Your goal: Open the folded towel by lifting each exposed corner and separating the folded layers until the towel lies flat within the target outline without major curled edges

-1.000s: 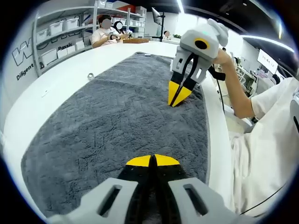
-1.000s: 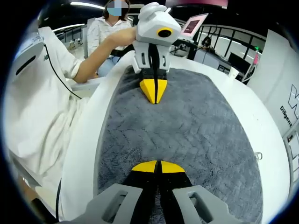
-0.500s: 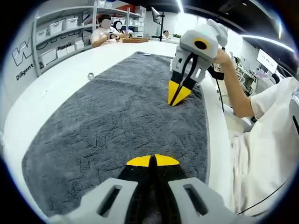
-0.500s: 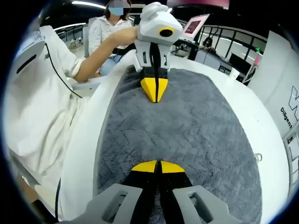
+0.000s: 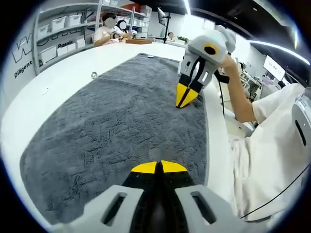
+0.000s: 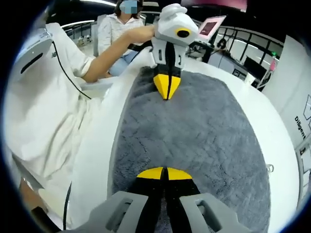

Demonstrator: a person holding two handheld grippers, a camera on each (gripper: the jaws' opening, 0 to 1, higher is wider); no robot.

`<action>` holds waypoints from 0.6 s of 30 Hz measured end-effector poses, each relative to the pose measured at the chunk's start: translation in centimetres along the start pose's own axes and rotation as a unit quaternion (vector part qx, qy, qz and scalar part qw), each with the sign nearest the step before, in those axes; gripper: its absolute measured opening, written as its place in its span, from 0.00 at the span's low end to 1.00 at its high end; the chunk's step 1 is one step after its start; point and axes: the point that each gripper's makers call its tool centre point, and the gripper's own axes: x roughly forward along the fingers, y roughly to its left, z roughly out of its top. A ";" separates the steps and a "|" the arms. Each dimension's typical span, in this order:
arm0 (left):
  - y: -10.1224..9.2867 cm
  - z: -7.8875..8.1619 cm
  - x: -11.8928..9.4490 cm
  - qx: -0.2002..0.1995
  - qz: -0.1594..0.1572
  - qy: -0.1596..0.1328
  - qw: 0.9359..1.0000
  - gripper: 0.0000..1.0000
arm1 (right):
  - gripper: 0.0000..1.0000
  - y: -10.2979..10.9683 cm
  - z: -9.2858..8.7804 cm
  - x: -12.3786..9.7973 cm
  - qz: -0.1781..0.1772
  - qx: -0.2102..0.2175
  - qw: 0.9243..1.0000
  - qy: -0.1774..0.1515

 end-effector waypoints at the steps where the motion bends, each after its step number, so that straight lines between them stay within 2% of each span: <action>1: -0.2 0.2 -0.1 0.005 -0.002 -0.002 1.000 0.01 | 0.00 0.4 0.3 -0.1 0.007 0.001 1.000 -0.004; 5: -1.0 0.6 0.0 0.016 -0.011 -0.007 1.000 0.01 | 0.00 1.7 1.0 -0.3 0.025 -0.009 1.000 -0.013; 10: -2.1 -0.4 1.0 0.026 -0.028 0.022 0.999 0.01 | 0.00 2.7 0.3 0.1 0.044 -0.005 0.999 0.008; 14: -2.9 -1.1 1.3 0.045 -0.042 0.041 0.997 0.01 | 0.00 3.2 0.2 0.1 0.053 -0.005 0.999 0.013; 18: -3.1 -1.0 1.0 0.042 -0.043 0.043 0.997 0.01 | 0.00 3.7 0.0 0.0 0.062 -0.003 0.998 0.015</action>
